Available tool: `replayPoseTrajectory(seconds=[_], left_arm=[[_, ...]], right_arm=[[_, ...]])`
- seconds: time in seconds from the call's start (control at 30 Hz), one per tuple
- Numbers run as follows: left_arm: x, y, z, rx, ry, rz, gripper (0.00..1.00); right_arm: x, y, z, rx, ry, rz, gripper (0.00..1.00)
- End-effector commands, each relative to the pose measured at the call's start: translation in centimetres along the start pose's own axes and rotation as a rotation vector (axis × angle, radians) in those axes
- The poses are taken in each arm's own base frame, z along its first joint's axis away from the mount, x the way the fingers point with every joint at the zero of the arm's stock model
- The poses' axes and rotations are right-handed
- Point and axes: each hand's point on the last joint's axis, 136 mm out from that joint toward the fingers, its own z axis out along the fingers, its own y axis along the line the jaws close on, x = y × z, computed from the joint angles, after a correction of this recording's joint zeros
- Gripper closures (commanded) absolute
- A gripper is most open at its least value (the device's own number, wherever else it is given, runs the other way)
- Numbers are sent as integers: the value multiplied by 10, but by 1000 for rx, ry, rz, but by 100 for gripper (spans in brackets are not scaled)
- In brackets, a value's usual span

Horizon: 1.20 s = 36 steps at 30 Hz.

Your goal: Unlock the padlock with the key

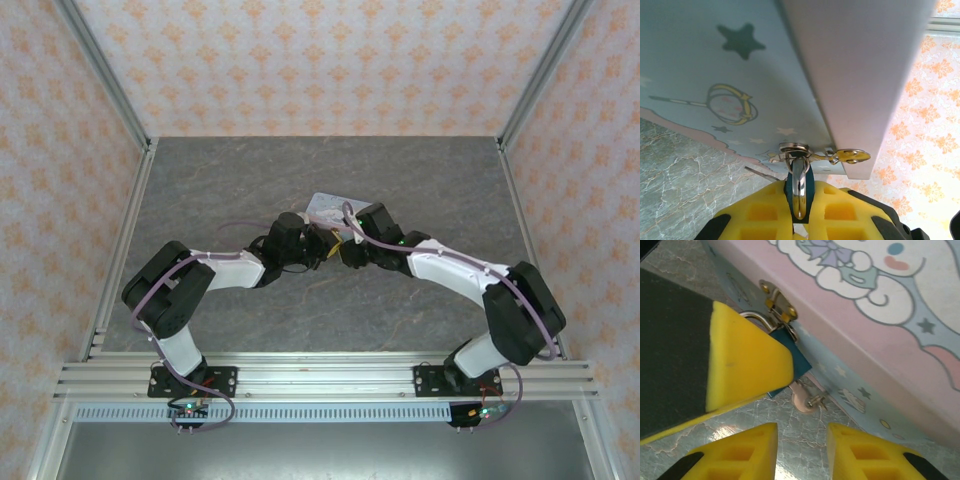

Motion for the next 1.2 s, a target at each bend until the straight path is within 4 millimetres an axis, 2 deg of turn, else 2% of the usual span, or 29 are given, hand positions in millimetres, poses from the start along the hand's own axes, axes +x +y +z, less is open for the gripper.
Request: replayPoseTrajectory(seconds=[0.0,0.2,0.4,0.7,0.87,1.0,1.17], left_arm=[[2,-27,-2,66,11,44,100],[3,-27,-2,67,14,43,100],[4,-24,-2,63,18,43,100],[6,-19,-1,56,23,40,100],[6,-17,-1,52,22,40,100],[3,-10,-1,25,5,41,100],[1,7,-2,-43,-7,71,100]], right_arm=[[-11,-2,0,35,-13,-37,69],[-22,-7,5,72,-28,-40,70],[-33,-11,9,103,-53,-38,77],[-48,2,11,14,-105,42,99],[-51,9,8,-80,-122,128,100],[-44,14,-4,-113,-113,148,69],[-23,7,-21,-103,-122,209,50]])
